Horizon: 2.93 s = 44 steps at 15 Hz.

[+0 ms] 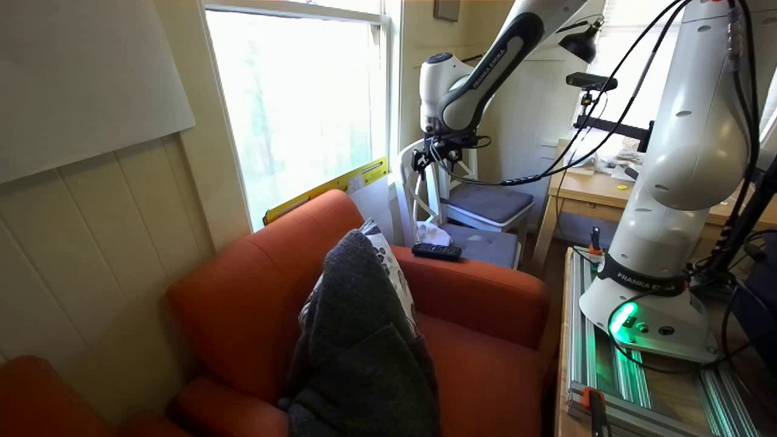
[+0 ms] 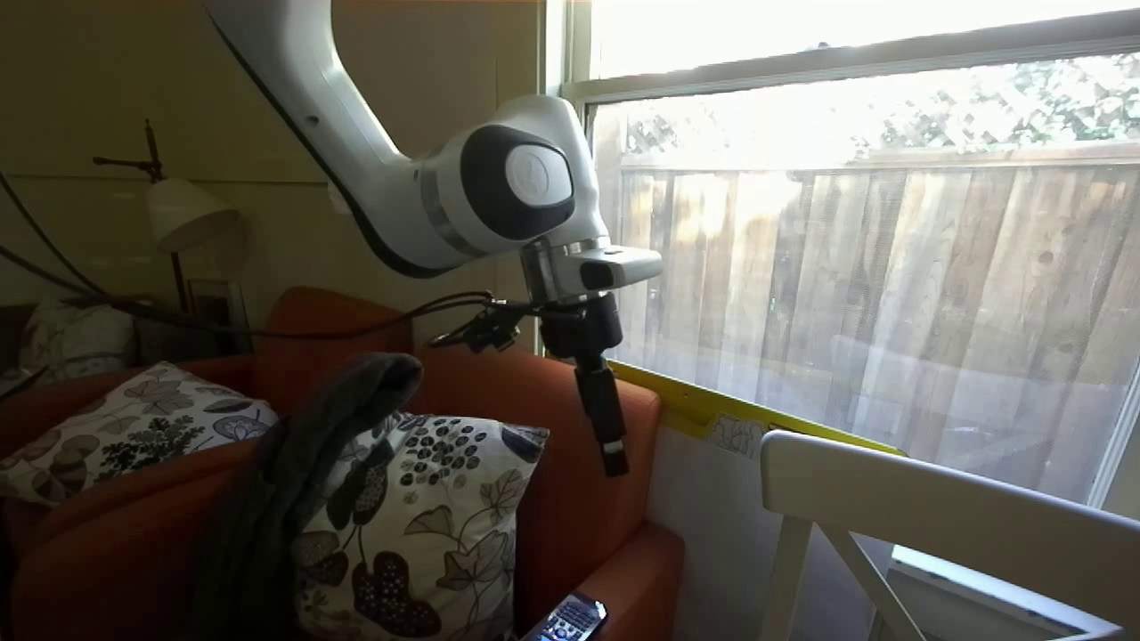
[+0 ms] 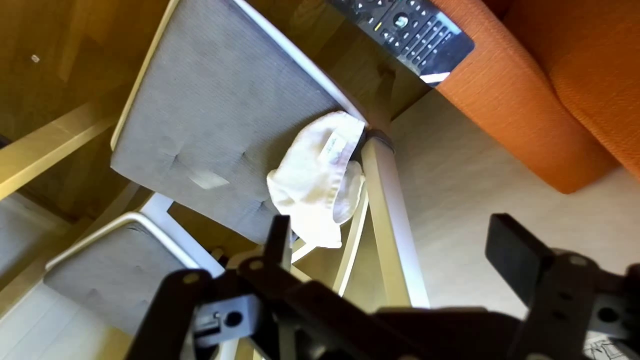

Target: Use the white towel on the chair to wipe the window

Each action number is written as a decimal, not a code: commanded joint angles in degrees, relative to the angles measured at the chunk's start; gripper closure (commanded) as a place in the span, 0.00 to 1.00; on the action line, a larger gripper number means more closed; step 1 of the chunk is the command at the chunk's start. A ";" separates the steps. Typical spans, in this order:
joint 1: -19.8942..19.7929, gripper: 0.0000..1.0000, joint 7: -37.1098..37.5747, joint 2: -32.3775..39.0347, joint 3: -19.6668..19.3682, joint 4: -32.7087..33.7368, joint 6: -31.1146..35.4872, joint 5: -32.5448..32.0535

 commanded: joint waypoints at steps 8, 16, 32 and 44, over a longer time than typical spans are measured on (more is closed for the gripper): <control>-0.34 0.00 -14.13 14.34 -4.43 14.11 -4.38 4.99; -7.02 0.00 -39.97 31.99 -3.82 29.03 -9.02 19.46; -16.60 0.00 -56.17 40.09 0.96 37.08 -16.74 31.73; -24.91 0.00 -66.32 53.22 8.17 46.20 3.32 41.10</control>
